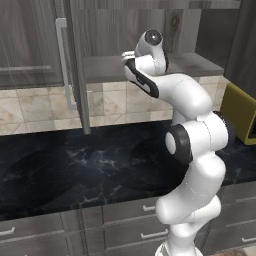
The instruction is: Pick the avocado from the counter and place it in the cabinet. Then close the cabinet.
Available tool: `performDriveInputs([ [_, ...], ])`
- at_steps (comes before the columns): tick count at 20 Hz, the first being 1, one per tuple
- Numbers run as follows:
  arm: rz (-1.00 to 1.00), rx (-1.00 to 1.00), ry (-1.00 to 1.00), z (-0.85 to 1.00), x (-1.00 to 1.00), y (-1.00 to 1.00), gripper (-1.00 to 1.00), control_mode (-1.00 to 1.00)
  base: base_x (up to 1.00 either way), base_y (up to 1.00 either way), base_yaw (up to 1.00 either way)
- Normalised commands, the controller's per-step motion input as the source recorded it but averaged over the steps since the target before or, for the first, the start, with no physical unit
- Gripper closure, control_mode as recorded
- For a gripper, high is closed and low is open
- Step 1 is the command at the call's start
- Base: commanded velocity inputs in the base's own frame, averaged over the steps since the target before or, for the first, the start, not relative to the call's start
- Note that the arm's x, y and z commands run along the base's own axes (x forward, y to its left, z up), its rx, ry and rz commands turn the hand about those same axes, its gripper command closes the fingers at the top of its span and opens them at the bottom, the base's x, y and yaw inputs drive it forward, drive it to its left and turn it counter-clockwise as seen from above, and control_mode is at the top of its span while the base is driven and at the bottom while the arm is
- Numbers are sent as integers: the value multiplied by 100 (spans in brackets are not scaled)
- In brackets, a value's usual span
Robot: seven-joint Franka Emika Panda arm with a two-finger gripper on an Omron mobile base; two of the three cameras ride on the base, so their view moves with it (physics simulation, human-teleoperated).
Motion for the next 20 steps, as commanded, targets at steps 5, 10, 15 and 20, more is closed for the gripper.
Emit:
performDriveInputs([
  [5,2,0,-2,-14,0,0,-100,-100,0,0,0],
  [10,2,-2,-30,-49,-9,0,-100,-100,0,0,0],
  [15,0,0,-28,2,-92,0,-100,-100,0,0,0],
  [20,0,0,-12,48,-100,-1,-100,-100,0,0,0],
])
